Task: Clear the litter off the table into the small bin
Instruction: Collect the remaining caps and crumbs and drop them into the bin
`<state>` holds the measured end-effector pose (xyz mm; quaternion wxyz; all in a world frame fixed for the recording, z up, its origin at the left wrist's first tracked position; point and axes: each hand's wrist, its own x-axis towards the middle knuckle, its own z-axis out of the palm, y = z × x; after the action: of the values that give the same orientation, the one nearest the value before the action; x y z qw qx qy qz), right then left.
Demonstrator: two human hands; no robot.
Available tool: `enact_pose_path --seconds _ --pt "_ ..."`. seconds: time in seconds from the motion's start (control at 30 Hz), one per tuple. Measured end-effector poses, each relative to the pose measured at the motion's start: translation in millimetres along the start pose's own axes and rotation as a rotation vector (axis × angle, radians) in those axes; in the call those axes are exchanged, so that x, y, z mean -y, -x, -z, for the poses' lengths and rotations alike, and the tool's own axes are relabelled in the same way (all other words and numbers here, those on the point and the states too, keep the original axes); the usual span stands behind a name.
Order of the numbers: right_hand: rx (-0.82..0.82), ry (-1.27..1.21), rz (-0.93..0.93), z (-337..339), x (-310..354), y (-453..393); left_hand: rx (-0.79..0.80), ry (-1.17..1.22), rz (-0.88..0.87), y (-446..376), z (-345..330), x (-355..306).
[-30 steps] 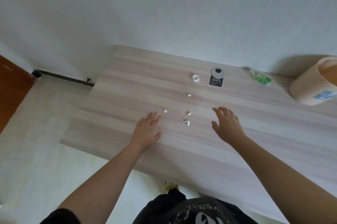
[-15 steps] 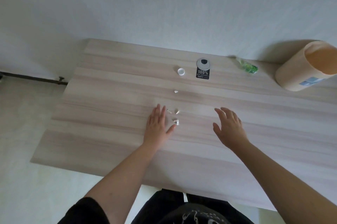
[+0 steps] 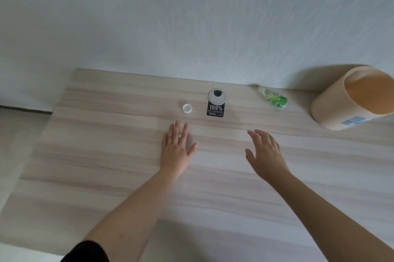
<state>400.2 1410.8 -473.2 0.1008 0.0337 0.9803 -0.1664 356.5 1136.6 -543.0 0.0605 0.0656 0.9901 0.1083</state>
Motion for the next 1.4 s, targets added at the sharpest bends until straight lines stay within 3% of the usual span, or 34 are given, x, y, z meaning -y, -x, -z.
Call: enact_pose_path --seconds 0.37,0.6,0.73,1.0,1.23,1.4 --pt "-0.114 0.022 -0.189 26.7 -51.5 -107.5 -0.093 0.026 -0.063 -40.3 -3.4 -11.5" --pt "-0.043 0.009 -0.239 13.1 -66.2 -151.0 -0.086 0.156 -0.08 -46.5 -5.7 -8.8" --pt "-0.165 -0.009 -0.22 6.3 -69.5 -149.2 -0.123 0.227 -0.074 -44.5 -2.5 -11.1" --pt "-0.12 -0.023 -0.114 8.4 -68.5 -129.9 -0.222 0.226 0.031 -31.3 -3.4 -26.0" --pt "-0.105 -0.154 -0.115 13.4 -50.7 -92.6 -0.145 0.368 0.052 -28.5 4.7 -25.3" --pt "-0.096 -0.099 -0.159 12.7 -40.0 -65.9 -0.099 0.52 0.191 -30.2 19.9 -23.4"
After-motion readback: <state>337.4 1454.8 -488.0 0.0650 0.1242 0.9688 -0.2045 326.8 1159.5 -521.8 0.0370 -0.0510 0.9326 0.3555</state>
